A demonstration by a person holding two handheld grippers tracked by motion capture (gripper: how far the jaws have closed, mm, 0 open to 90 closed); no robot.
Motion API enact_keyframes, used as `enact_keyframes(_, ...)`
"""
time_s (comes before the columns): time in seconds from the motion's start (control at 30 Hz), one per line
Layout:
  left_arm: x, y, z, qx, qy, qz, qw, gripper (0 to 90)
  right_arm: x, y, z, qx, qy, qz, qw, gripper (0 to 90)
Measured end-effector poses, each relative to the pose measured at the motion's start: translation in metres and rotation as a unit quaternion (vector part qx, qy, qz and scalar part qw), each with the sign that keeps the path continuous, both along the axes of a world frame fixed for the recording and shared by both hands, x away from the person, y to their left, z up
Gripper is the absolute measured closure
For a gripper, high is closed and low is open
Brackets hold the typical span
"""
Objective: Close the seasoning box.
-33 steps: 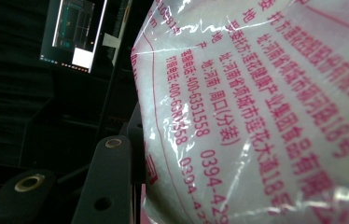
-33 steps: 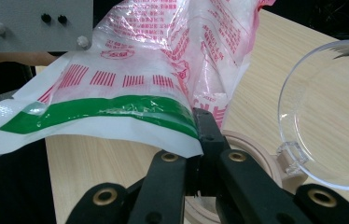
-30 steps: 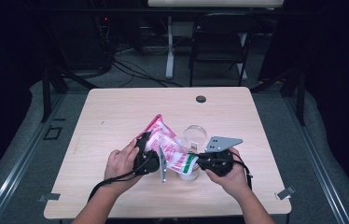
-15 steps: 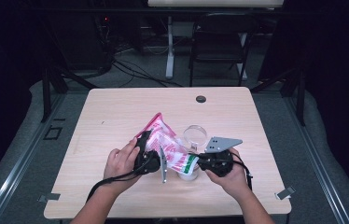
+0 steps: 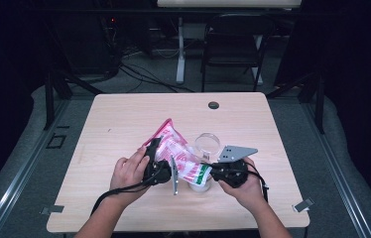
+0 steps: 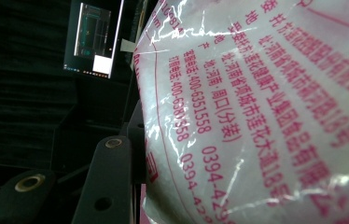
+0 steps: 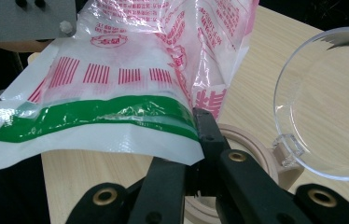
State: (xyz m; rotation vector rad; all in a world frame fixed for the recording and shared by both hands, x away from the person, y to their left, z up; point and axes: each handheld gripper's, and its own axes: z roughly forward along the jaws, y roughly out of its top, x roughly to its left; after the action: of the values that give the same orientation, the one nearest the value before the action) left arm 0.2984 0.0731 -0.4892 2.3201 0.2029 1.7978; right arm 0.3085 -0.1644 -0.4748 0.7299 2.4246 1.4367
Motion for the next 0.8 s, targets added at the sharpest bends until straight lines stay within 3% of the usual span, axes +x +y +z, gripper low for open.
enact_keyframes(0.8,-0.0002,-0.0026,0.0016,0.015,-0.009,-0.005,0.9998,60.3,0.0026,-0.0018,-0.0047,-0.009,0.007,-0.003,0.9999,90.0)
